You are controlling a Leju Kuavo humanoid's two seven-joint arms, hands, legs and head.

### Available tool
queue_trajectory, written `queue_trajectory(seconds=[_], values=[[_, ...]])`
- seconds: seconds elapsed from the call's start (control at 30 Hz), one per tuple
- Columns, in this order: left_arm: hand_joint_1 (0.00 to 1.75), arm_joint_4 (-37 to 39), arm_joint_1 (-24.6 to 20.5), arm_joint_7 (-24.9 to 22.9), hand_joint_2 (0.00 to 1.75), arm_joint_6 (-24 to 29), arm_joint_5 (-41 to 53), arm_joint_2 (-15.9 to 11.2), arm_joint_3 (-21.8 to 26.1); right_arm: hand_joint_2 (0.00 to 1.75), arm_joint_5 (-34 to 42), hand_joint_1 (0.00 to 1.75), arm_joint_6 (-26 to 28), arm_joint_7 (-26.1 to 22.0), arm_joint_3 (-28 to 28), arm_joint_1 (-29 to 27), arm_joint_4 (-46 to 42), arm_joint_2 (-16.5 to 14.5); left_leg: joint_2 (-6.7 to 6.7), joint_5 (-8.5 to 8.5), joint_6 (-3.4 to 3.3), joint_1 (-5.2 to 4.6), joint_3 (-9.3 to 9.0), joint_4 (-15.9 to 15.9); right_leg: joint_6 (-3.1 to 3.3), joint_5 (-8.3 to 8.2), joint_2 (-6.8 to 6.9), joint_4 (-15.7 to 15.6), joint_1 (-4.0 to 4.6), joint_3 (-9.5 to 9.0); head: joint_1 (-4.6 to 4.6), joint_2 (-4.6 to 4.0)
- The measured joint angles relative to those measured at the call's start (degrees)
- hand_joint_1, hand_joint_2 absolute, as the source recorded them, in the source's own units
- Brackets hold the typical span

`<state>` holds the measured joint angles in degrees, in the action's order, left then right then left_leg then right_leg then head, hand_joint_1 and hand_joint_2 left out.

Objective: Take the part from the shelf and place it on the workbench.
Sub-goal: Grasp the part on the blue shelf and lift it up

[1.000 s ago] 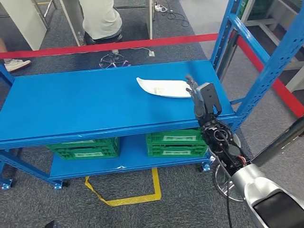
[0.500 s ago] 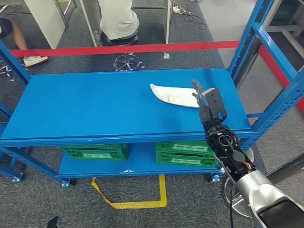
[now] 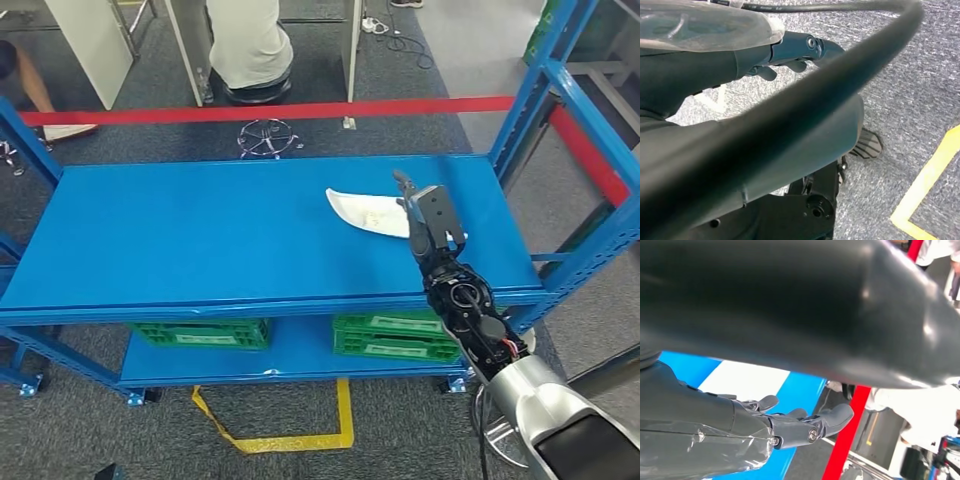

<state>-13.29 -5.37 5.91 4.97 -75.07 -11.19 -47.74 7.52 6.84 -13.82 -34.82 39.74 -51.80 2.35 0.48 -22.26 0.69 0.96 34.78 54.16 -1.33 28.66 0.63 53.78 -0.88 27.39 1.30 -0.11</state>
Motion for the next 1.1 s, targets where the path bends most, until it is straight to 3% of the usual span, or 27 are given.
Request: queue_trajectory(seconds=[0.07,0.17,0.2,0.23,0.27,0.33,0.37,0.4,0.47,0.57,0.67,0.8,0.97,1.1], values=[[0.00,0.00,0.02,0.01,0.00,-0.01,0.09,-0.01,-0.22,0.00,-0.11,0.00,0.08,0.20,0.34,-0.27,-0.45,0.36,-0.18,-0.35,-0.89,-0.02,-0.53,-0.14,-0.39,2.07,-0.15,3.64,-0.20,1.54,-0.60,0.00],[0.00,0.00,0.00,0.02,0.00,-0.01,0.10,-0.04,-0.61,0.00,-0.33,0.00,0.14,0.38,0.60,-1.05,-0.91,0.81,-0.56,-1.11,-1.75,-0.35,-1.44,-0.15,-0.36,6.88,-0.38,16.61,-0.11,8.48,-1.62,0.00],[0.00,0.00,0.02,0.02,0.00,-0.01,0.10,-0.04,-0.71,0.00,-0.39,0.00,0.14,0.47,0.63,-1.50,-0.97,0.95,-0.82,-1.40,-1.85,-0.49,-1.83,-0.15,-0.26,7.05,-0.41,19.12,-0.07,10.21,-1.78,0.00],[0.00,0.00,0.05,0.02,0.00,-0.01,0.10,-0.04,-0.79,0.00,-0.43,0.00,0.14,0.56,0.68,-1.92,-1.06,1.10,-1.16,-1.74,-1.87,-0.63,-2.32,-0.14,-0.05,5.86,-0.45,19.11,-0.03,10.82,-1.94,0.00],[0.00,0.00,0.09,0.02,0.00,-0.01,0.10,-0.04,-0.85,0.00,-0.46,0.00,0.14,0.62,0.73,-2.21,-1.18,1.24,-1.48,-2.09,-1.84,-0.74,-2.89,-0.14,0.26,3.58,-0.51,16.72,0.09,10.31,-2.17,0.00],[0.00,0.00,0.10,0.02,0.00,-0.03,0.10,0.03,-0.96,0.00,-0.51,0.00,0.16,0.67,0.92,-2.31,-1.51,1.52,-1.99,-2.83,-1.69,-0.93,-3.99,-0.16,1.21,-1.77,-1.04,8.44,0.43,7.43,-2.64,0.00],[0.00,0.00,0.04,0.02,0.00,-0.05,0.10,0.07,-1.04,0.00,-0.51,0.00,0.18,0.69,1.02,-2.25,-1.64,1.66,-2.18,-3.12,-1.52,-0.99,-4.27,-0.12,1.57,-3.29,-1.35,4.90,0.60,5.95,-2.79,0.00],[0.00,0.00,-0.01,0.03,0.00,-0.06,0.09,0.10,-1.13,0.00,-0.51,0.00,0.20,0.72,1.10,-2.24,-1.76,1.76,-2.31,-3.27,-1.28,-0.96,-4.35,-0.12,1.83,-3.96,-1.62,2.77,0.76,5.00,-2.86,0.00],[0.00,0.00,-0.02,0.04,0.00,-0.07,0.08,0.11,-1.26,0.00,-0.42,0.00,0.27,0.77,1.21,-2.33,-1.98,1.82,-2.49,-3.40,-0.76,-0.83,-4.24,-0.05,1.89,-3.83,-1.74,1.46,0.88,4.30,-2.88,0.00],[0.00,0.00,0.05,0.04,0.00,-0.08,0.08,0.14,-1.38,0.00,-0.20,0.00,1.07,1.47,1.67,-2.41,-2.22,1.86,-2.48,-3.41,-0.76,-0.82,-4.27,-0.04,1.52,-3.85,-1.74,1.18,0.83,4.29,-2.50,0.00],[0.00,0.00,0.02,0.04,0.00,-0.08,0.03,0.08,-1.53,0.00,-1.40,0.00,2.97,4.19,2.22,-2.55,-2.37,2.23,-2.36,-3.40,-0.80,-0.78,-4.47,-0.46,1.61,-3.72,-1.81,1.17,0.98,4.29,-2.04,0.00],[0.00,0.00,0.01,0.04,0.00,-0.08,-0.13,-0.08,-1.66,1.75,-6.66,0.00,5.73,9.42,2.53,-3.62,-3.22,3.26,-2.23,-3.35,-0.66,-0.76,-4.67,-0.85,1.80,-3.63,-1.90,1.17,1.02,4.28,-1.37,0.00],[0.00,0.00,0.03,0.04,0.00,-0.09,-0.36,-0.13,-1.88,1.75,-14.19,0.00,6.44,17.70,2.55,-5.45,-4.79,5.28,-2.24,-3.25,-0.42,-0.72,-4.68,-0.98,1.92,-3.67,-1.87,1.18,1.06,4.26,-1.08,0.00],[0.00,0.00,0.03,0.04,0.00,-0.08,-0.60,-0.14,-2.25,1.75,-15.90,0.00,5.42,20.10,2.62,-6.78,-5.55,6.69,-2.23,-3.24,-0.37,-0.73,-4.67,-0.98,1.95,-3.70,-1.87,1.18,1.01,4.23,-1.12,0.00]])
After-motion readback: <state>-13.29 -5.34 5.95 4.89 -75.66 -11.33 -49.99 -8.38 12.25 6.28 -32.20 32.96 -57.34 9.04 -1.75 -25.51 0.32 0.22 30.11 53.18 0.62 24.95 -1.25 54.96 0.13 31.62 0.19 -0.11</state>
